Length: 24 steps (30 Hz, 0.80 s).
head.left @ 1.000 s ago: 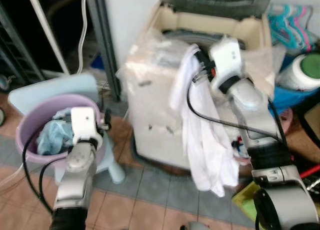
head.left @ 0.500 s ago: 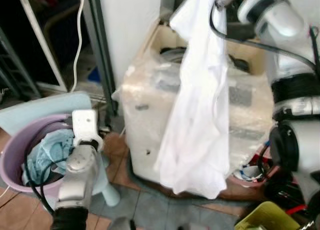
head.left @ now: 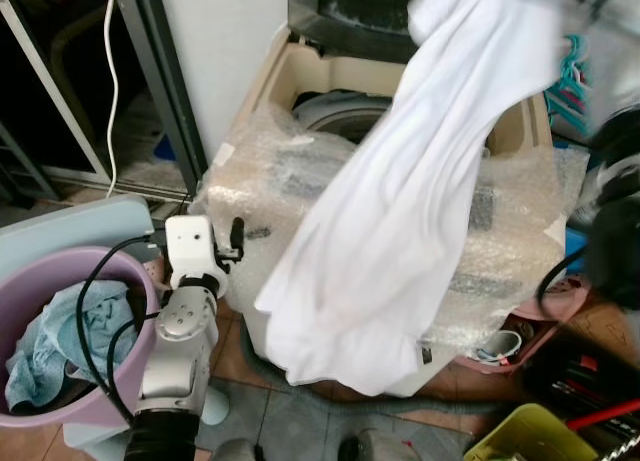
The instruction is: Clothes washing
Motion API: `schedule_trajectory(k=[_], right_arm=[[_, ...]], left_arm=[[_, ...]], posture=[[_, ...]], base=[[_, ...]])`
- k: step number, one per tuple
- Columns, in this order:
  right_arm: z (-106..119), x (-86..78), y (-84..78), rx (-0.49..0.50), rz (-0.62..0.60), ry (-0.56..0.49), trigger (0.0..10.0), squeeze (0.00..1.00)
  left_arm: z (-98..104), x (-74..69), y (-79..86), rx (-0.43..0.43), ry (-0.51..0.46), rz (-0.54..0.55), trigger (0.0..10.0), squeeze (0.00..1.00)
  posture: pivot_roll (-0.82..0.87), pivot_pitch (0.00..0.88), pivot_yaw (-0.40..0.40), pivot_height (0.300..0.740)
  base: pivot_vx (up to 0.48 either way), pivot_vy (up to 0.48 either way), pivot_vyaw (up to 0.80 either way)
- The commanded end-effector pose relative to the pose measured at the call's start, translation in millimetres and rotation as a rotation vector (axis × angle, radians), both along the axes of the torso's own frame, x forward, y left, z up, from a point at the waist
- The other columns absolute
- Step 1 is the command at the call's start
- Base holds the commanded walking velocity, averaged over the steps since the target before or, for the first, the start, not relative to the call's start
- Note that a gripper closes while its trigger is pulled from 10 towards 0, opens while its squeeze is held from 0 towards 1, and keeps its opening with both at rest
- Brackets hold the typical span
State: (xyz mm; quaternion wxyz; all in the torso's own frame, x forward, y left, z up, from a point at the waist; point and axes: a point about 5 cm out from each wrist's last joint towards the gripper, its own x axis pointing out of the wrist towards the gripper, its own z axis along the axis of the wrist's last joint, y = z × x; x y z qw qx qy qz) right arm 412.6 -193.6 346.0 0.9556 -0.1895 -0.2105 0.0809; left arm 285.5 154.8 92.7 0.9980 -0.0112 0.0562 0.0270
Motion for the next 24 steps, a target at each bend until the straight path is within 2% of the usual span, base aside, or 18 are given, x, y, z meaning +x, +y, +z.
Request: schedule_trajectory(k=[1, 2, 7, 11, 14, 17, 21, 24], right_arm=[[-5.9, 1.6, 0.2, -0.022, 0.002, 0.04, 10.0, 0.0], [-22.5, 3.8, 1.4, -0.012, 0.007, 0.095, 10.0, 0.0], [-55.2, 6.3, 4.7, 0.036, 0.047, 0.236, 10.0, 0.0], [-81.2, 5.6, 6.4, -0.001, 0.056, 0.339, 10.0, 0.0], [-84.3, 5.6, 5.8, 0.003, 0.048, 0.351, 10.0, 0.0], [-97.5, 5.2, 4.2, 0.034, 0.023, 0.411, 10.0, 0.0], [-108.0, 3.4, 8.4, 0.04, 0.053, 0.453, 10.0, 0.0], [-110.8, -3.3, 14.5, 0.093, 0.128, 0.391, 10.0, 0.0]], left_arm=[[-0.2, -1.6, 3.0, 0.004, 0.001, 0.01, 10.0, 0.0], [-0.4, -1.5, 1.7, 0.005, 0.003, 0.004, 10.0, 0.0], [0.2, -0.2, -0.1, 0.004, 0.004, -0.005, 10.0, 0.0], [0.5, -0.2, -0.2, 0.005, 0.004, -0.006, 10.0, 0.0], [0.6, -0.3, 0.1, 0.005, 0.004, -0.004, 10.0, 0.0], [0.3, -0.6, 0.6, 0.006, 0.008, 0.0, 10.0, 0.0], [0.1, -1.3, 0.4, 0.007, 0.013, -0.004, 10.0, 0.0], [-0.2, -3.0, -0.1, 0.011, 0.02, -0.002, 10.0, 0.0]], posture=[[-0.05, 0.0, -0.007, 0.74], [-0.05, 0.0, -0.003, 0.74], [-0.05, 0.0, -0.001, 0.74], [-0.05, 0.0, -0.003, 0.74], [-0.05, 0.0, -0.002, 0.74], [-0.05, 0.0, -0.001, 0.74], [-0.04, 0.0, -0.001, 0.74], [-0.04, 0.0, -0.005, 0.74]], base=[[0.0, 0.0, 0.0], [0.0, 0.0, 0.0], [0.0, 0.0, 0.0], [0.0, 0.0, 0.0], [0.0, 0.0, 0.0], [0.0, 0.0, 0.0], [0.0, 0.0, 0.0], [0.0, 0.0, 0.0]])
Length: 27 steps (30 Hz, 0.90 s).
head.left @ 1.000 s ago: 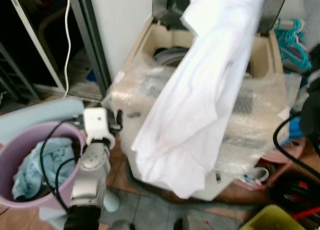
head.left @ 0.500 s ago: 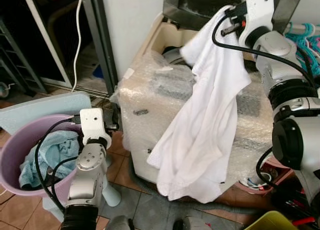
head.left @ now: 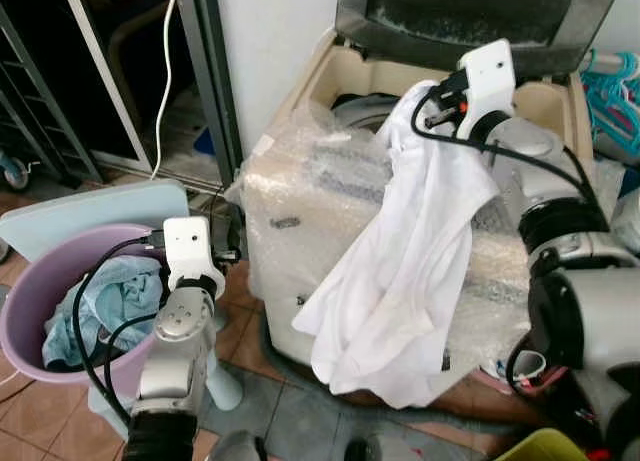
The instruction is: Clothes washing
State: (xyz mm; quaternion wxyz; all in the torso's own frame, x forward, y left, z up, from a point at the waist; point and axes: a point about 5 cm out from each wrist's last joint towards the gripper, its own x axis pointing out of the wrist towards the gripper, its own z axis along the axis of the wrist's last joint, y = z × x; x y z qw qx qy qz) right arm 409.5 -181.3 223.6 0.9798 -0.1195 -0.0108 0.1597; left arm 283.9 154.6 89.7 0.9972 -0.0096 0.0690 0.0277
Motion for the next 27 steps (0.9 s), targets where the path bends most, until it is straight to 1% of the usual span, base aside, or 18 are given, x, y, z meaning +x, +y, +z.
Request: schedule_trajectory(k=[1, 3, 5, 7, 9, 12, 17, 19, 21, 22, 24, 25, 26, 27], right_arm=[[11.7, -0.1, 2.2, 0.023, 0.021, -0.046, 10.0, 0.0], [4.6, -9.7, 4.4, 0.02, 0.036, -0.096, 10.0, 0.0], [2.5, -19.4, 6.1, -0.034, 0.051, -0.162, 10.0, 0.0], [6.0, -24.0, 7.6, -0.025, 0.072, -0.195, 10.0, 0.0], [11.8, -26.7, 6.5, -0.04, 0.06, -0.223, 10.0, 0.0], [18.5, -26.4, 5.5, -0.03, 0.06, -0.237, 10.0, 0.0], [46.4, -28.8, 10.4, -0.084, 0.128, -0.332, 10.0, 0.0], [52.7, -29.4, 11.7, -0.087, 0.138, -0.347, 10.0, 0.0], [69.6, -24.4, 13.7, -0.093, 0.153, -0.361, 10.0, 0.0], [73.0, -23.3, 13.9, -0.093, 0.156, -0.364, 10.0, 0.0], [86.1, -17.4, 10.4, -0.096, 0.13, -0.37, 10.0, 0.0], [93.5, -12.8, 4.7, -0.096, 0.08, -0.364, 10.0, 0.0], [106.0, -4.8, -12.1, -0.069, -0.052, -0.334, 10.0, 0.0], [106.0, -4.8, -12.1, -0.069, -0.052, -0.334, 10.0, 0.0]], left_arm=[[2.8, -1.4, 0.0, 0.008, -0.006, -0.003, 10.0, 0.0], [4.7, -5.7, 5.1, 0.008, -0.021, 0.003, 10.0, 0.0], [5.4, -7.8, 9.1, 0.011, -0.026, 0.022, 10.0, 0.0], [6.1, -8.2, 10.4, 0.014, -0.029, 0.025, 10.0, 0.0], [6.6, -8.5, 11.2, 0.019, -0.03, 0.027, 10.0, 0.0], [6.9, -8.5, 12.2, 0.024, -0.031, 0.033, 10.0, 0.0], [7.4, -8.4, 12.3, 0.022, -0.031, 0.031, 10.0, 0.0], [7.4, -8.3, 12.2, 0.021, -0.031, 0.031, 10.0, 0.0], [7.3, -7.8, 11.7, 0.023, -0.03, 0.033, 10.0, 0.0], [7.4, -7.7, 11.6, 0.023, -0.031, 0.032, 10.0, 0.0], [7.4, -7.2, 11.3, 0.024, -0.03, 0.033, 10.0, 0.0], [7.4, -7.1, 11.0, 0.023, -0.028, 0.033, 10.0, 0.0], [7.3, -6.8, 10.4, 0.021, -0.028, 0.031, 10.0, 0.0], [7.3, -6.8, 10.4, 0.021, -0.028, 0.031, 10.0, 0.0]], posture=[[-0.04, 0.0, -0.005, 0.74], [-0.04, 0.0, 0.002, 0.74], [-0.04, 0.0, 0.006, 0.74], [-0.05, 0.0, 0.01, 0.74], [-0.05, 0.0, 0.011, 0.74], [-0.05, 0.0, 0.012, 0.74], [-0.04, 0.0, 0.007, 0.74], [-0.04, 0.0, 0.006, 0.74], [-0.04, 0.0, 0.005, 0.74], [-0.04, 0.0, 0.005, 0.74], [-0.04, 0.0, 0.005, 0.74], [-0.04, 0.0, 0.005, 0.74], [-0.04, 0.0, 0.002, 0.74], [-0.04, 0.0, 0.002, 0.74]], base=[[0.0, 0.0, 0.0], [0.0, 0.0, 0.0], [0.0, 0.0, 0.0], [0.308, 0.0, 0.29], [0.315, 0.0, 0.75], [0.33, 0.0, 0.76], [0.384, 0.0, 0.74], [0.394, 0.0, 0.71], [0.367, 0.0, 0.64], [0.356, 0.0, 0.63], [0.347, 0.0, 0.5], [0.281, 0.0, 0.4], [0.0, 0.0, 0.0], [0.0, 0.0, 0.0]])
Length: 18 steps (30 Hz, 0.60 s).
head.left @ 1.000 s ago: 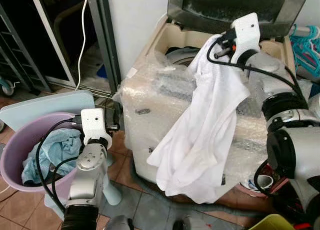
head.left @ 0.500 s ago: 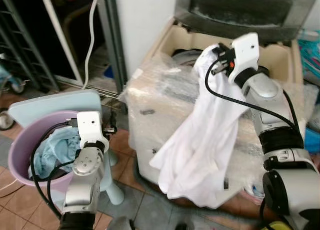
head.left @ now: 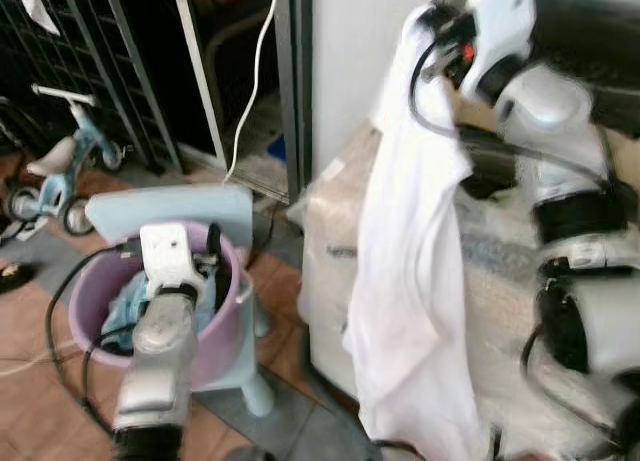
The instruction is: Clothes washing
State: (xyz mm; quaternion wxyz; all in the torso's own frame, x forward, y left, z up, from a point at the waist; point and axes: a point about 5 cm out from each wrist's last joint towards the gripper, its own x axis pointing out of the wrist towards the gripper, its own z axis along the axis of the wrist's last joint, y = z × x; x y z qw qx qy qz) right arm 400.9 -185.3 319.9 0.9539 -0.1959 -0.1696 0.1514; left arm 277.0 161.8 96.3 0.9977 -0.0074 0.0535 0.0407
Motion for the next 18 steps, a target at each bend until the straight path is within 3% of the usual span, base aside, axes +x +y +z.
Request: schedule_trajectory(k=[1, 3, 5, 6, 11, 13, 14, 18], right_arm=[[23.4, 7.4, -36.6, 0.135, -0.265, 0.013, 10.0, 0.0], [36.4, 3.0, -72.0, 0.267, -0.478, 0.004, 10.0, 0.0], [41.5, -1.3, -86.8, 0.337, -0.534, -0.008, 10.0, 0.0], [55.3, -12.1, -108.0, 0.313, -0.648, -0.098, 10.0, 0.0], [65.8, -20.4, -117.6, 0.219, -0.709, -0.196, 10.0, 0.0], [40.3, -12.3, -110.4, 0.152, -0.706, -0.131, 10.0, 0.0], [35.2, -10.7, -109.4, 0.148, -0.711, -0.118, 10.0, 0.0], [-19.1, -3.2, -100.7, 0.159, -0.671, 0.042, 10.0, 0.0]], left_arm=[[0.8, 0.6, 2.4, 0.013, 0.002, 0.005, 10.0, 0.0], [0.7, 0.5, 2.5, 0.012, 0.002, 0.01, 10.0, 0.0], [0.6, 0.0, 2.6, 0.01, 0.003, 0.014, 10.0, 0.0], [0.2, -0.9, 3.0, 0.007, 0.005, 0.019, 10.0, 0.0], [-0.6, -1.7, 4.1, 0.006, 0.008, 0.025, 10.0, 0.0], [-0.8, -0.9, 2.3, 0.006, 0.01, 0.019, 10.0, 0.0], [-0.7, -0.7, 1.9, 0.007, 0.01, 0.018, 10.0, 0.0], [-0.1, -0.1, 0.1, 0.006, 0.008, 0.009, 10.0, 0.0]], posture=[[-0.04, 0.0, -0.005, 0.74], [-0.04, 0.0, -0.006, 0.74], [-0.03, 0.0, -0.011, 0.74], [-0.03, 0.0, -0.013, 0.74], [-0.04, 0.0, -0.01, 0.74], [-0.04, 0.0, -0.007, 0.74], [-0.04, 0.0, -0.007, 0.74], [-0.04, 0.0, -0.004, 0.74]], base=[[0.0, 0.0, 0.0], [0.0, 0.0, 0.0], [0.0, 0.0, 0.0], [0.0, 0.0, 0.0], [0.0, 0.0, 0.0], [0.0, 0.0, 0.0], [0.0, 0.0, 0.0], [0.0, 0.0, 0.0]])
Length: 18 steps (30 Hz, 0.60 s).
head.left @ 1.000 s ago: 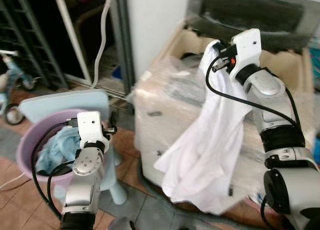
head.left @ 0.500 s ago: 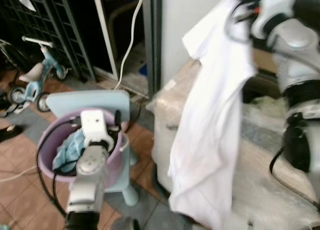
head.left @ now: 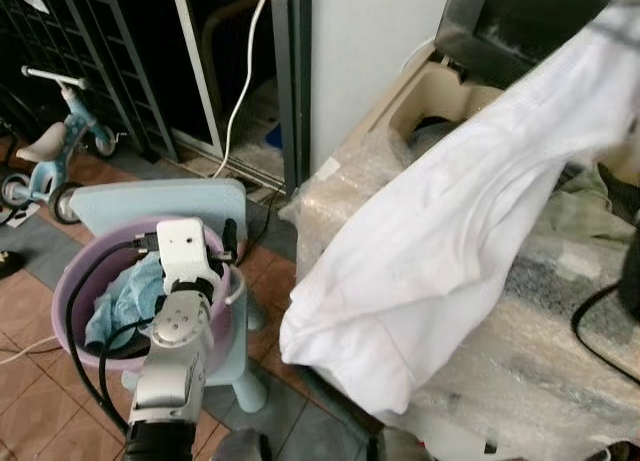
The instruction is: Clothes washing
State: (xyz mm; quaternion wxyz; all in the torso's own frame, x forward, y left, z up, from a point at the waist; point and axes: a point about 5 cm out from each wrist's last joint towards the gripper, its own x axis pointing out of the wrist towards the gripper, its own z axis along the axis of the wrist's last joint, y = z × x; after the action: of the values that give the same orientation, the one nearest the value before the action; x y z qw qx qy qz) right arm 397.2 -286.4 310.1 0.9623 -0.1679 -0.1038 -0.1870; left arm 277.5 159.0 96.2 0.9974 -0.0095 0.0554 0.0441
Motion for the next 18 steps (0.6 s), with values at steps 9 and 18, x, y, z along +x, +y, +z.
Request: schedule_trajectory(k=[9, 18], right_arm=[[-85.1, -1.2, 26.1, 0.102, 0.189, 0.276, 10.0, 1.0], [-78.3, -11.0, 41.5, 0.047, 0.38, 0.21, 10.0, 1.0]], left_arm=[[-0.9, -0.7, 3.4, 0.014, 0.01, -0.003, 10.0, 0.0], [-1.5, 0.5, 2.3, 0.014, 0.015, -0.014, 10.0, 0.0]], posture=[[-0.04, 0.0, -0.001, 0.74], [-0.05, 0.0, 0.001, 0.74]], base=[[0.0, 0.0, 0.0], [0.0, 0.0, 0.0]])
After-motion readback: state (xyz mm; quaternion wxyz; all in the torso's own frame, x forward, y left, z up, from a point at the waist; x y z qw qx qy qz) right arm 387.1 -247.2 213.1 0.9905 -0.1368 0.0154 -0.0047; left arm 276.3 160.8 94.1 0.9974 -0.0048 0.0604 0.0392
